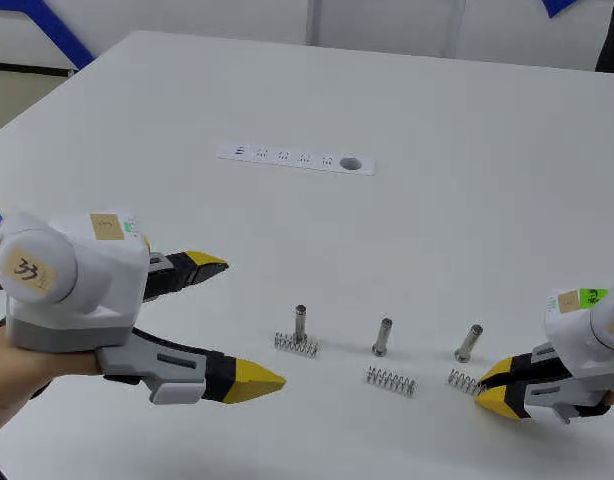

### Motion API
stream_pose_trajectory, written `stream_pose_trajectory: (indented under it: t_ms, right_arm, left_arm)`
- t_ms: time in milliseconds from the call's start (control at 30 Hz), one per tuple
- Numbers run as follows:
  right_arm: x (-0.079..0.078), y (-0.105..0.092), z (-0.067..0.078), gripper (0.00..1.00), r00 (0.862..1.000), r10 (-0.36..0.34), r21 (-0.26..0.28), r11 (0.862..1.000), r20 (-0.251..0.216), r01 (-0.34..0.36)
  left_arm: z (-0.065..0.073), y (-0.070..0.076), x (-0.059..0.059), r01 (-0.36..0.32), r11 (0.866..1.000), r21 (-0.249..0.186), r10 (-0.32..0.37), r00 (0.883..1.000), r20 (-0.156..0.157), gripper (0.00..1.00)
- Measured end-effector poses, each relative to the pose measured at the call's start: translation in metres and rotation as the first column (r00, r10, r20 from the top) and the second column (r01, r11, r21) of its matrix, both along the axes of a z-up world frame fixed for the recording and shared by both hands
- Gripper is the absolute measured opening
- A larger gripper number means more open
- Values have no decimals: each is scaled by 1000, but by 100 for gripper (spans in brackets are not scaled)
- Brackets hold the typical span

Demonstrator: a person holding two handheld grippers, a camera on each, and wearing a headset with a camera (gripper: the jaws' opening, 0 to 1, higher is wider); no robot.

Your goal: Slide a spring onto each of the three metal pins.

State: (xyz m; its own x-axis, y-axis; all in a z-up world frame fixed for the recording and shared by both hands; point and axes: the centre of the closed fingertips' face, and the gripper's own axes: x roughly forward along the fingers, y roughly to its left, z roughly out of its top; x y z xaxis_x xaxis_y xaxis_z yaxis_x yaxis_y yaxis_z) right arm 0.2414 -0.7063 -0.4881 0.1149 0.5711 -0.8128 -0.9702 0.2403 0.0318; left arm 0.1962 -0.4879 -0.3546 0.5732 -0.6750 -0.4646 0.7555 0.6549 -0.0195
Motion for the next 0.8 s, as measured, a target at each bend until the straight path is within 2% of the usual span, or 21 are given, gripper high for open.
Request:
stream_pose_trajectory:
  t_ms: [200,433,667,800]
  right_arm:
    - [-2,-3,8,11,1000,-5,4,1000,10,5]
    - [-6,-3,23,11,1000,10,12,1000,29,-10]
    - [-8,-1,44,11,998,10,30,999,59,-12]
    - [-9,4,61,11,996,23,42,999,83,-26]
  left_arm:
    - [2,2,-1,-4,1000,3,4,1000,7,87]
    - [5,-5,-1,9,1000,1,-9,1000,18,87]
    - [11,-10,1,19,1000,-18,-18,999,33,87]
    - [14,-12,3,19,999,-31,-17,999,40,86]
